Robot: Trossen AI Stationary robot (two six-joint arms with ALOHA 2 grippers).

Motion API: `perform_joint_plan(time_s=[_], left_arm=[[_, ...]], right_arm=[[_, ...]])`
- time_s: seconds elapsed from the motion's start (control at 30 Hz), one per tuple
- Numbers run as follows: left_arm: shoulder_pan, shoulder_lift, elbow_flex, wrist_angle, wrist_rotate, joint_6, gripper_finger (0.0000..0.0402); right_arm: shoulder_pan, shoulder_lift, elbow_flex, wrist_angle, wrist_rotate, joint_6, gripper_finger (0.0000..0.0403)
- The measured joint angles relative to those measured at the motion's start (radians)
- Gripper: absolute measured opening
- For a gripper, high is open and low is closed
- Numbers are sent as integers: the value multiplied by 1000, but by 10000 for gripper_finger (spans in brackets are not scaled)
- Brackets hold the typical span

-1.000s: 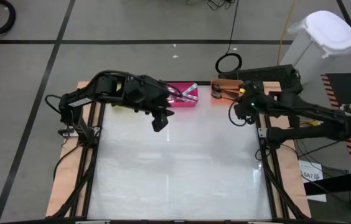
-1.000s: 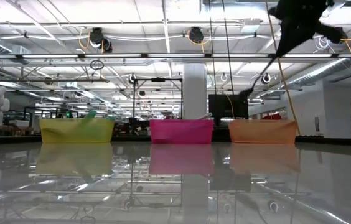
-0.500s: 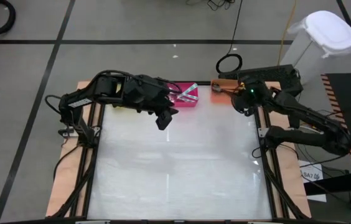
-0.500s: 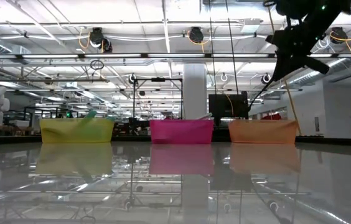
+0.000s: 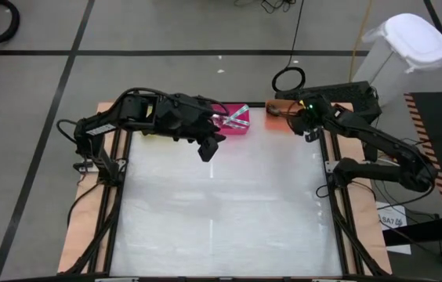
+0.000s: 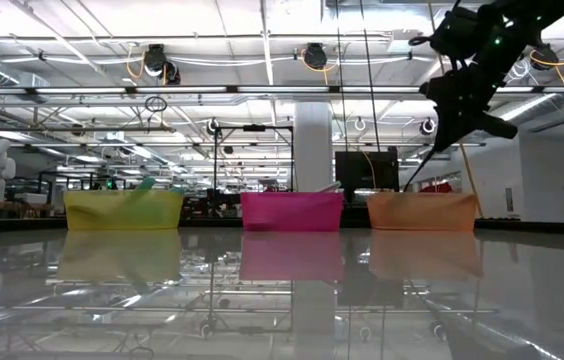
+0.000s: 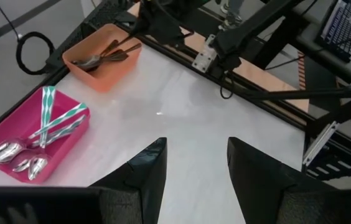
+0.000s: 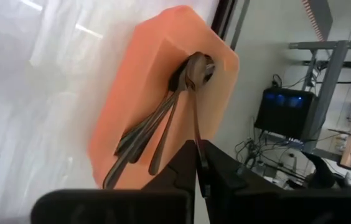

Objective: Sort silverware by color (type)
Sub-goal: Put the black spoon into the orange bin

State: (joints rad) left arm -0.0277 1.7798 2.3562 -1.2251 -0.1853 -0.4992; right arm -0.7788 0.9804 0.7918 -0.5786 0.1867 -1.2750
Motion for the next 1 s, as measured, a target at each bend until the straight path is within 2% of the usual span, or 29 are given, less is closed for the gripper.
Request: perform_joint_plan(time_s=[0.23,0.47,0.73,1.0], left_arm=[[0,0,0,-1,-1,12,168],[0,0,0,-1,-2,45,168],[-6,0,0,-1,-2,7,168],[-33,0,0,-1,-2,-28,168]], right_arm=[[0,17,0,17,0,35,20],[0,47,0,45,9,114,71],[-1,72,0,99,241,219,144],[-20,64,1,52,287,336,188]])
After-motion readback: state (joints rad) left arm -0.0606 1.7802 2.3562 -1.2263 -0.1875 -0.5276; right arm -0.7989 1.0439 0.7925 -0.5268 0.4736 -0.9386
